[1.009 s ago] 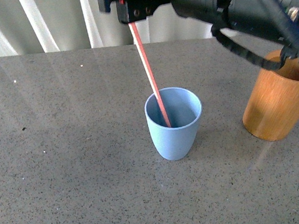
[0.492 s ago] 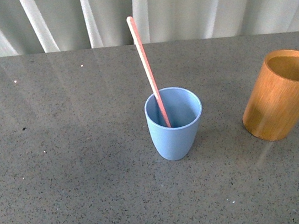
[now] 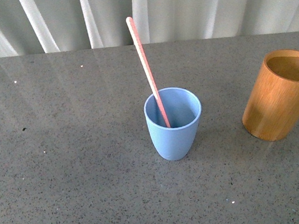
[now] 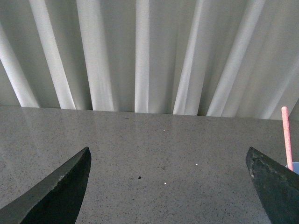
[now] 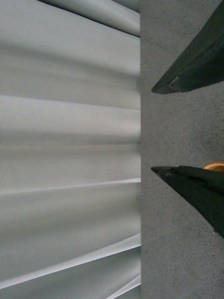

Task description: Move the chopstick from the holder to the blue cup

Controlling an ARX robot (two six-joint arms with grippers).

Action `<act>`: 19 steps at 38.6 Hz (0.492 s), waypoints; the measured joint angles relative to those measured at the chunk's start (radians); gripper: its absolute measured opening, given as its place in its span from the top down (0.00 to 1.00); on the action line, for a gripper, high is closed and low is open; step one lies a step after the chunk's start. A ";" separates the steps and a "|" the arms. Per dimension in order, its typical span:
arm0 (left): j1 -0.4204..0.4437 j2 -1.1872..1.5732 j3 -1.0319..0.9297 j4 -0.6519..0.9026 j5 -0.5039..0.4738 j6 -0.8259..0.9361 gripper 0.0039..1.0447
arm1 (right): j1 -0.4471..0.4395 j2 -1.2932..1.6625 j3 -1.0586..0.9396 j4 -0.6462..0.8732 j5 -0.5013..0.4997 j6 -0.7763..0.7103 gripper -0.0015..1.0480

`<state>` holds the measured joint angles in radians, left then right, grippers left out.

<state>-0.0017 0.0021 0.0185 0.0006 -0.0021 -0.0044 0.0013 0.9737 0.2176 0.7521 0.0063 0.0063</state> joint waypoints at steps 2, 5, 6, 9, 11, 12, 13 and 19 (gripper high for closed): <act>0.000 0.000 0.000 0.000 0.001 0.000 0.06 | -0.002 -0.028 -0.026 -0.007 -0.002 -0.002 0.67; 0.000 0.000 0.000 0.000 0.002 0.000 0.06 | -0.002 -0.064 -0.053 -0.019 -0.007 -0.003 0.79; 0.000 0.000 0.000 0.000 0.001 0.000 0.06 | -0.002 -0.081 -0.064 -0.025 -0.008 -0.003 0.84; 0.000 0.000 0.000 0.000 0.000 0.000 0.06 | -0.002 -0.121 -0.084 -0.040 -0.008 -0.003 0.96; 0.000 0.000 0.000 0.000 0.000 0.000 0.06 | -0.002 -0.142 -0.094 -0.050 -0.008 -0.007 0.99; 0.000 0.000 0.000 0.000 0.001 0.000 0.06 | -0.002 -0.153 -0.100 -0.057 -0.008 -0.005 0.99; 0.000 0.000 0.000 0.000 0.001 0.000 0.06 | -0.002 -0.164 -0.105 -0.063 -0.008 -0.006 0.99; 0.000 0.000 0.000 0.000 0.002 0.000 0.06 | -0.002 -0.251 -0.141 -0.116 -0.007 -0.006 0.99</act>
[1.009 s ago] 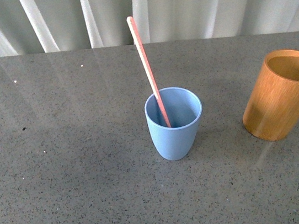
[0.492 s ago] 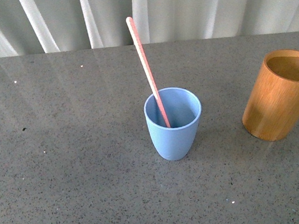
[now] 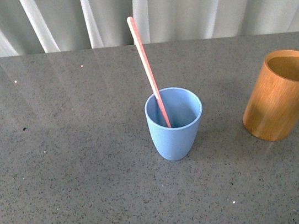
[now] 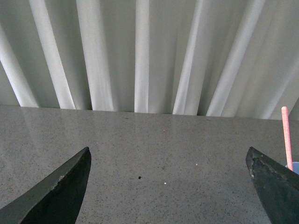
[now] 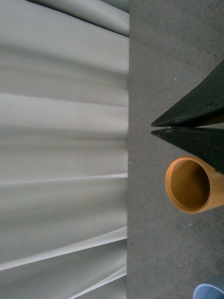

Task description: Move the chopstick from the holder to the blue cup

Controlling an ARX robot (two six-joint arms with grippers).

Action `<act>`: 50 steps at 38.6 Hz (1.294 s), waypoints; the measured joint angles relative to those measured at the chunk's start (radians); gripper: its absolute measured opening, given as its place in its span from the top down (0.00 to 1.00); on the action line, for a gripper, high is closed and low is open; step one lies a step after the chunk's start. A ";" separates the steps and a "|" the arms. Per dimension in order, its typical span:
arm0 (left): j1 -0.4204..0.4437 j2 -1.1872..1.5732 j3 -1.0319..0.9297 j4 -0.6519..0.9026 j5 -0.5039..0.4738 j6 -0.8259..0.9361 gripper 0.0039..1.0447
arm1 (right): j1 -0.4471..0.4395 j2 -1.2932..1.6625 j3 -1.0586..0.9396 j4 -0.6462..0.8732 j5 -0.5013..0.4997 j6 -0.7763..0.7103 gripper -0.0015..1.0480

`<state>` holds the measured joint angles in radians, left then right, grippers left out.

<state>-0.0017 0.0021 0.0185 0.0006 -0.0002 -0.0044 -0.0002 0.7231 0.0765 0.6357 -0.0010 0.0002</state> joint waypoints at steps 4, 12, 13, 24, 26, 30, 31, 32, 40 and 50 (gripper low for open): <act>0.000 0.000 0.000 0.000 0.000 0.000 0.06 | 0.000 -0.046 -0.012 -0.031 -0.001 0.000 0.99; 0.000 0.000 0.000 0.000 0.000 0.000 0.06 | 0.000 -0.125 -0.053 -0.049 0.000 0.000 0.99; 0.000 0.000 0.000 0.000 0.000 0.000 0.06 | 0.000 -0.137 -0.053 -0.061 0.000 0.000 0.99; 0.000 0.000 0.000 0.000 0.000 0.000 0.06 | 0.000 -0.291 -0.053 -0.203 0.000 0.000 0.99; 0.000 0.000 0.000 0.000 0.000 0.000 0.06 | 0.000 -0.314 -0.053 -0.227 0.000 0.000 0.99; 0.000 0.000 0.000 0.000 0.000 0.000 0.06 | 0.000 -0.356 -0.053 -0.267 0.000 0.000 0.99; 0.000 0.000 0.000 0.000 0.000 0.000 0.06 | 0.000 -0.365 -0.053 -0.274 0.000 0.000 0.99; 0.000 0.000 0.000 0.000 0.000 0.000 0.06 | 0.000 -0.373 -0.053 -0.284 0.000 0.000 0.99; 0.000 0.000 0.000 0.000 0.000 0.000 0.06 | 0.000 -0.446 -0.054 -0.356 0.000 0.000 0.99; 0.000 0.000 0.000 0.000 0.000 0.000 0.06 | 0.000 -0.512 -0.054 -0.421 0.000 0.000 0.99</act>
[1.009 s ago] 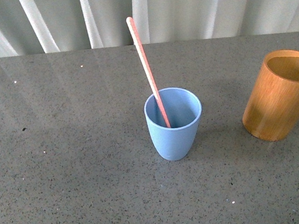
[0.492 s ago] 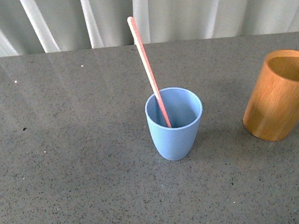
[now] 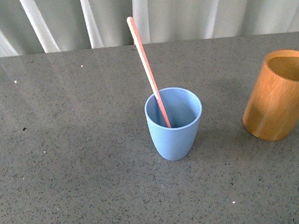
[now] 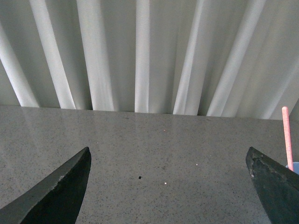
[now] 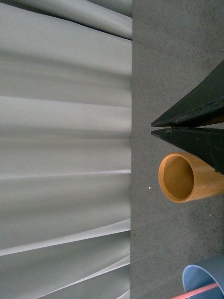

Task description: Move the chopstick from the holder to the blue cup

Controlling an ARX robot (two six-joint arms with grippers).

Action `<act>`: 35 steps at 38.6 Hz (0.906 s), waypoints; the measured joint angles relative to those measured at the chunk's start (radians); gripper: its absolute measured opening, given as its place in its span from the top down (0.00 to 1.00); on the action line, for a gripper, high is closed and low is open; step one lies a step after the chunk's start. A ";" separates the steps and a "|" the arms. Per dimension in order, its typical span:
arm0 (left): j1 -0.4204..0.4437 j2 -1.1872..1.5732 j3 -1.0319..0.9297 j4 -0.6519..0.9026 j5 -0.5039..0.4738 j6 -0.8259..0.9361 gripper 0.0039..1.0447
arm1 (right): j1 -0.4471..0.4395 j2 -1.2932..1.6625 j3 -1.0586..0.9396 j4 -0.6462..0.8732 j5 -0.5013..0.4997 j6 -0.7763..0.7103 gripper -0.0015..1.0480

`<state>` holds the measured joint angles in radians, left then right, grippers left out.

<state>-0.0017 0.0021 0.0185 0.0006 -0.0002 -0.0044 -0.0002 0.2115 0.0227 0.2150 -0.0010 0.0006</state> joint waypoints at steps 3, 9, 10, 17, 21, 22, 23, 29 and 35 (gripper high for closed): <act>0.000 0.000 0.000 0.000 0.000 0.000 0.06 | 0.000 -0.022 0.000 -0.021 0.000 0.000 0.99; 0.000 0.000 0.000 0.000 -0.001 0.000 0.06 | 0.000 -0.175 0.000 -0.206 0.000 0.000 0.99; 0.000 0.000 0.000 0.000 -0.001 0.000 0.06 | 0.000 -0.191 0.000 -0.208 0.001 0.000 0.99; 0.000 -0.001 0.000 0.000 0.000 0.000 0.06 | 0.000 -0.207 0.000 -0.213 0.002 0.000 0.99; 0.000 -0.001 0.000 0.000 0.000 0.000 0.06 | 0.000 -0.207 0.000 -0.213 0.001 0.000 0.98; 0.000 -0.001 0.000 0.000 0.000 0.000 0.06 | 0.000 -0.207 0.000 -0.213 0.001 0.000 0.96; 0.000 -0.001 0.000 0.000 0.000 0.000 0.06 | 0.000 -0.207 0.000 -0.213 0.000 0.000 0.91; 0.000 -0.001 0.000 0.000 0.000 0.000 0.06 | 0.000 -0.207 0.000 -0.213 0.001 0.000 0.70; 0.000 -0.001 0.000 0.000 0.000 0.000 0.06 | 0.000 -0.207 0.000 -0.213 0.001 0.000 0.42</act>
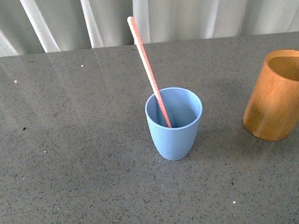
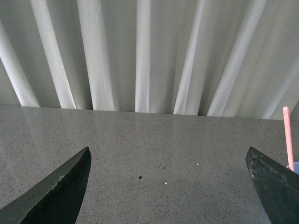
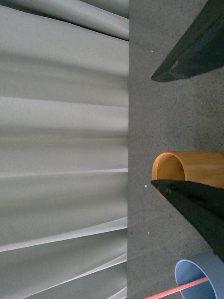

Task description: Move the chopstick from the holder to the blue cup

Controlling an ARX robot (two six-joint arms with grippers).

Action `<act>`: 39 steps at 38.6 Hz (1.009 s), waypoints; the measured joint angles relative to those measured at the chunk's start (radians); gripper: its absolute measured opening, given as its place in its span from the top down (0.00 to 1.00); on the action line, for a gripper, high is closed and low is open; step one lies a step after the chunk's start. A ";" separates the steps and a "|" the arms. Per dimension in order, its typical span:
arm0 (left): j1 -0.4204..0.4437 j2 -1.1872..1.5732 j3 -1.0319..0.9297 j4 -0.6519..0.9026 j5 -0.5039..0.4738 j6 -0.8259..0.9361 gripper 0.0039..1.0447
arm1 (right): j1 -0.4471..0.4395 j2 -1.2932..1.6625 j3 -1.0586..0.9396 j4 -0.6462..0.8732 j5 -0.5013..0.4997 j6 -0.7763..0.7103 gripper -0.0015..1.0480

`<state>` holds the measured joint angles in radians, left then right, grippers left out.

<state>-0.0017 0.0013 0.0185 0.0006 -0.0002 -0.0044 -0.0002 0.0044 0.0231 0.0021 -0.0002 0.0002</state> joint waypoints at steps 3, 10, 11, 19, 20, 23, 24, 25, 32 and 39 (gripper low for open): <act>0.000 0.000 0.000 0.000 0.000 0.000 0.06 | 0.000 0.000 0.000 0.000 0.000 0.000 0.27; 0.000 0.000 0.000 0.000 0.000 0.000 0.06 | 0.000 0.000 0.000 0.000 0.000 0.000 0.10; 0.000 0.000 0.000 0.000 0.000 0.000 0.06 | 0.000 0.000 0.000 0.000 0.000 0.000 0.10; 0.000 0.000 0.000 0.000 0.000 0.000 0.06 | 0.000 0.000 0.000 0.000 0.000 0.000 0.10; 0.000 0.000 0.000 0.000 0.000 0.000 0.06 | 0.000 0.000 0.000 0.000 0.000 0.000 0.10; 0.000 0.000 0.000 0.000 0.000 0.000 0.06 | 0.000 0.000 0.000 0.000 0.000 0.000 0.10; 0.000 0.000 0.000 0.000 0.000 0.000 0.06 | 0.000 0.000 0.000 0.000 0.000 0.000 0.10; 0.000 0.000 0.000 0.000 0.000 0.000 0.06 | 0.000 0.000 0.000 0.000 0.000 0.000 0.10; 0.000 0.000 0.000 0.000 0.000 0.000 0.06 | 0.000 0.000 0.000 0.000 0.000 0.000 0.10; 0.000 0.000 0.000 0.000 0.000 0.000 0.06 | 0.000 0.000 0.000 0.000 0.000 0.000 0.10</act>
<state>-0.0017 0.0013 0.0185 0.0006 -0.0002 -0.0044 -0.0002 0.0044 0.0231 0.0021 -0.0002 0.0006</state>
